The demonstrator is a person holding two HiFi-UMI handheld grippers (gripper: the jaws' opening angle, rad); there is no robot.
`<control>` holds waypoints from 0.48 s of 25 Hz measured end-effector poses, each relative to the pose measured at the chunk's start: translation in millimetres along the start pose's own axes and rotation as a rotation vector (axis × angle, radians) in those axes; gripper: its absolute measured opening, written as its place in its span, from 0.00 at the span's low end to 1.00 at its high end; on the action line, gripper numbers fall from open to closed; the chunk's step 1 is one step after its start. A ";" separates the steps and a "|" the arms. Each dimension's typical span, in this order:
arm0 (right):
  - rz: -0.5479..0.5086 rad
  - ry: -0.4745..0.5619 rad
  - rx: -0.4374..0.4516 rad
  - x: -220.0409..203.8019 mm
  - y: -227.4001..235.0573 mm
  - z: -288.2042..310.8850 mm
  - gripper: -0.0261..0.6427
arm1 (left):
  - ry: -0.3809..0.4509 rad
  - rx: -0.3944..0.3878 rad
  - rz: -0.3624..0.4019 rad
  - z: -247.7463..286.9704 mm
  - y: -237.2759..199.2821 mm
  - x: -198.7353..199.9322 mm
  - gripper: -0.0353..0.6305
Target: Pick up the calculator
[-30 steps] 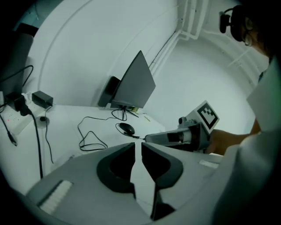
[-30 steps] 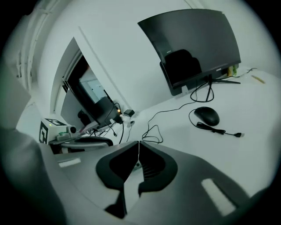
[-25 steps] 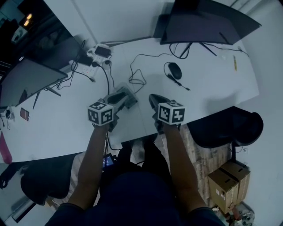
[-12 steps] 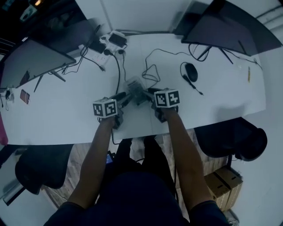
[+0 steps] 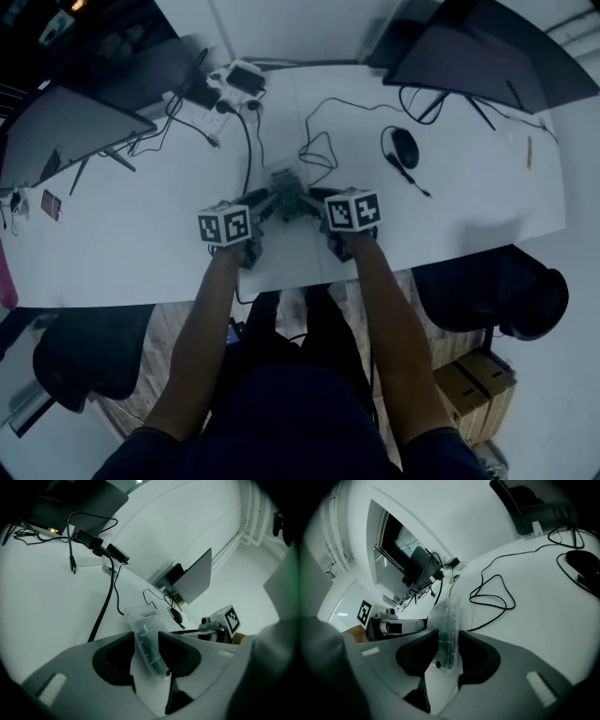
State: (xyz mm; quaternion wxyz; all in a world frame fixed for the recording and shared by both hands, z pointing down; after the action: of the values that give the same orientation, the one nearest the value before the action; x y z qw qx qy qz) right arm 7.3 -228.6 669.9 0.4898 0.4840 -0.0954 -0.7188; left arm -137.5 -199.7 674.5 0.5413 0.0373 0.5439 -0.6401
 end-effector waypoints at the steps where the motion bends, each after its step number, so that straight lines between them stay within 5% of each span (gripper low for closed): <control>1: -0.004 0.017 -0.003 -0.2 -2.5 -3.8 0.25 | 0.004 -0.002 0.010 -1.0 2.1 1.5 0.27; 12: -0.086 0.199 -0.025 23.8 -42.7 -55.0 0.24 | 0.099 -0.114 0.112 -22.0 54.4 42.0 0.27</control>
State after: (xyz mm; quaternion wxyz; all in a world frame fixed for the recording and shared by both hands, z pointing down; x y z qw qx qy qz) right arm 23.4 -207.6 601.2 0.4716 0.5505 -0.0168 -0.6887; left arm -126.7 -201.3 603.2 0.5499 0.0684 0.6025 -0.5744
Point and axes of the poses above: the fingertips, and each gripper's own axes: z forward along the fingers, y to its right, x out of its top, the point moved 5 cm from there along -z, backward along the fingers, and after that the axes turned 12 degrees about y, right-handed, at the moved point
